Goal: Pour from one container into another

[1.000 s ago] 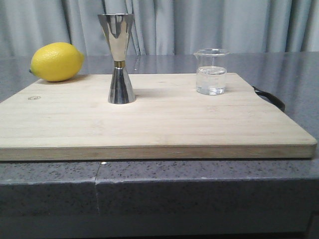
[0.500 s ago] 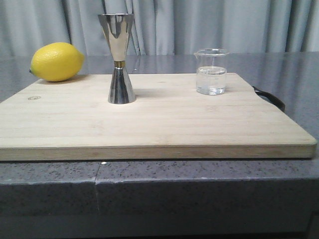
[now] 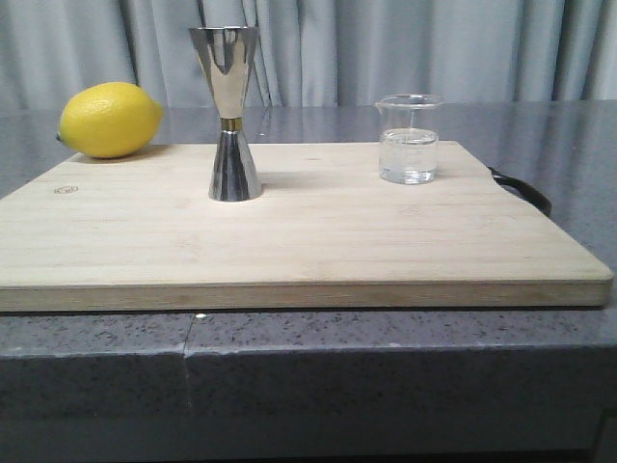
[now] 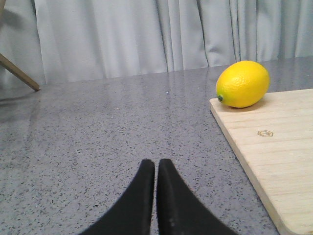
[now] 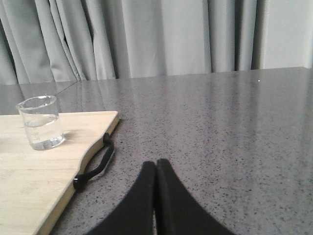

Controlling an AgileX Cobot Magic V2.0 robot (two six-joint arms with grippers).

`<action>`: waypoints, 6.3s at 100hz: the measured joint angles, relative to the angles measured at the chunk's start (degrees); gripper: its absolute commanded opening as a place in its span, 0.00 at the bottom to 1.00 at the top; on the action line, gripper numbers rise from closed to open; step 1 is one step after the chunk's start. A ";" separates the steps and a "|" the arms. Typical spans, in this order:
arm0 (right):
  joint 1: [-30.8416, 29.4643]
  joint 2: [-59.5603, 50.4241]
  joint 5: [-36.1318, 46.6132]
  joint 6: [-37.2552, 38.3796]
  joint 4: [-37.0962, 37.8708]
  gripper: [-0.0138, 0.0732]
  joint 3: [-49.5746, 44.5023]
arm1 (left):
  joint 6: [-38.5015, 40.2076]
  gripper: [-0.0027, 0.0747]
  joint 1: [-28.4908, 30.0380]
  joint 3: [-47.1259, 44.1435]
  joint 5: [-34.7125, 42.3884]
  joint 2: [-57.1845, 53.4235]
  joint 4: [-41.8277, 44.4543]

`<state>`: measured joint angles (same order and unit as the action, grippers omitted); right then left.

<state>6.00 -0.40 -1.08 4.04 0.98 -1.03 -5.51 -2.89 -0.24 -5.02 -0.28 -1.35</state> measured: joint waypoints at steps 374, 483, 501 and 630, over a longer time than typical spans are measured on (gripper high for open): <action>0.50 50.98 -12.43 -4.04 -8.51 0.48 36.78 | -115.48 0.71 -13.21 54.19 -48.31 100.95 -100.28; 17.38 60.33 18.34 -8.14 -7.26 0.58 23.38 | -106.29 0.01 -13.21 54.42 -53.44 90.37 -94.44; 19.99 67.51 27.79 -8.14 -7.19 0.71 23.38 | -105.26 0.01 -13.21 54.42 -53.89 87.45 -93.43; 23.13 94.30 55.85 -8.14 -5.90 0.71 31.16 | -102.71 0.01 -13.21 54.42 -57.53 87.19 -89.83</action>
<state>29.13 93.90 54.77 -4.10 -4.92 30.13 -108.22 -16.11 54.18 -62.55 86.92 -91.18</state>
